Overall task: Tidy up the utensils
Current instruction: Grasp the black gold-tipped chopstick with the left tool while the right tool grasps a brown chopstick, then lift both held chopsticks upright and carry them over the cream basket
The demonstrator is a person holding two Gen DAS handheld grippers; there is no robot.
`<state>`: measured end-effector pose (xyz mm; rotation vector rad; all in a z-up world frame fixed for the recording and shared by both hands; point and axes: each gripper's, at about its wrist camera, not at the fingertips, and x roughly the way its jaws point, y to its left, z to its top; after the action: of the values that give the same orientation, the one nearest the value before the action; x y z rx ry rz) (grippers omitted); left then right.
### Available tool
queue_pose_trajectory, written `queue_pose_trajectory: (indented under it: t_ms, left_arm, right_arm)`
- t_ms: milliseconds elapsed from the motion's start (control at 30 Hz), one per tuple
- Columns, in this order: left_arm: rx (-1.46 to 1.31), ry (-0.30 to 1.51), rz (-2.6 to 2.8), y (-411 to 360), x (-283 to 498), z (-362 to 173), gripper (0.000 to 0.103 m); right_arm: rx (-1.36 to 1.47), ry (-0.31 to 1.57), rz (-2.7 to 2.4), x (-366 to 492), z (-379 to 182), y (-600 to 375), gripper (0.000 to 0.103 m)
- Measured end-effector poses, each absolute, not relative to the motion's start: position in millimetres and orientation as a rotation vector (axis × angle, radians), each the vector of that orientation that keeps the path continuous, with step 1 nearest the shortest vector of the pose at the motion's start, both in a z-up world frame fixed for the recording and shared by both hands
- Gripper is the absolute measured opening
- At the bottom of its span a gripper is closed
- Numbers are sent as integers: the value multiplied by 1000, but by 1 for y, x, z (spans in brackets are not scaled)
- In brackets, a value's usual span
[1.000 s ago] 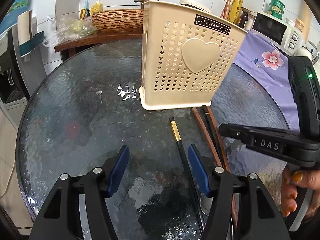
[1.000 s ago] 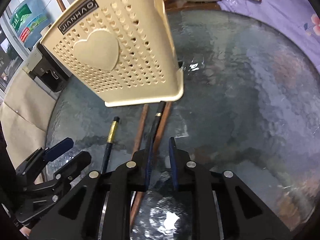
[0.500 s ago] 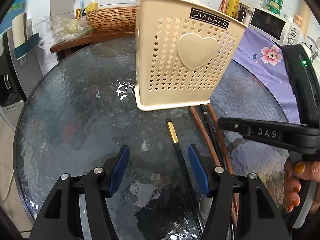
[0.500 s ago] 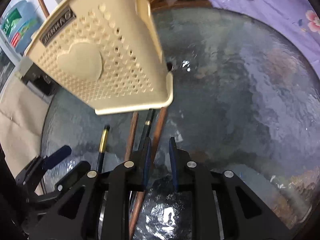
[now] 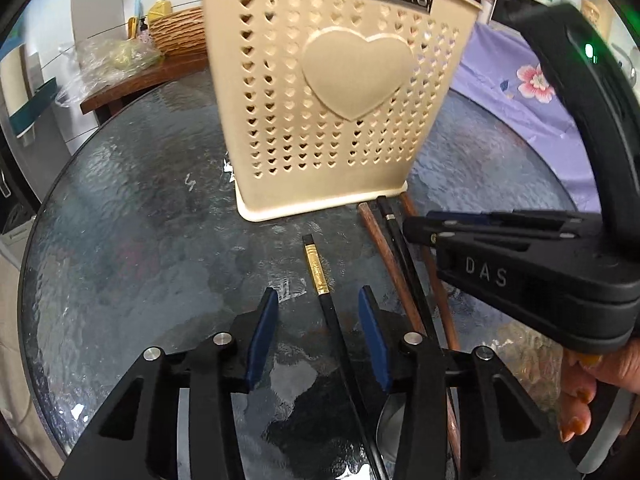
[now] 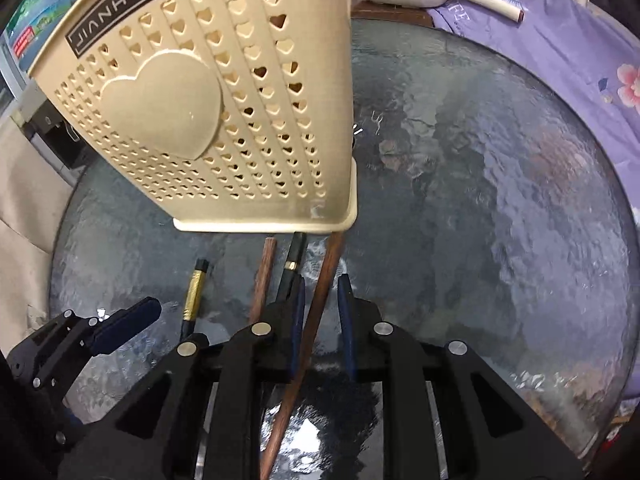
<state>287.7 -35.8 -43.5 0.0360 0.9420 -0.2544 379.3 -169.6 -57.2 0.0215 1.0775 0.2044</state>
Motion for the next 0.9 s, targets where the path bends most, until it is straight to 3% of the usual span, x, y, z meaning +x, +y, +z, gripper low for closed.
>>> queue_pose_trajectory:
  t_ms: [167, 433, 900]
  left_arm:
    - [60, 942, -231, -41, 293, -45, 36]
    - [136, 934, -216, -55, 301, -45, 10]
    - [40, 932, -236, -39, 308, -42, 7]
  right_arm:
    - [-29, 1065, 183, 386, -57, -165, 17]
    - [-68, 1030, 184, 374, -61, -168, 10]
    - [150, 1011, 275, 371, -69, -228, 8]
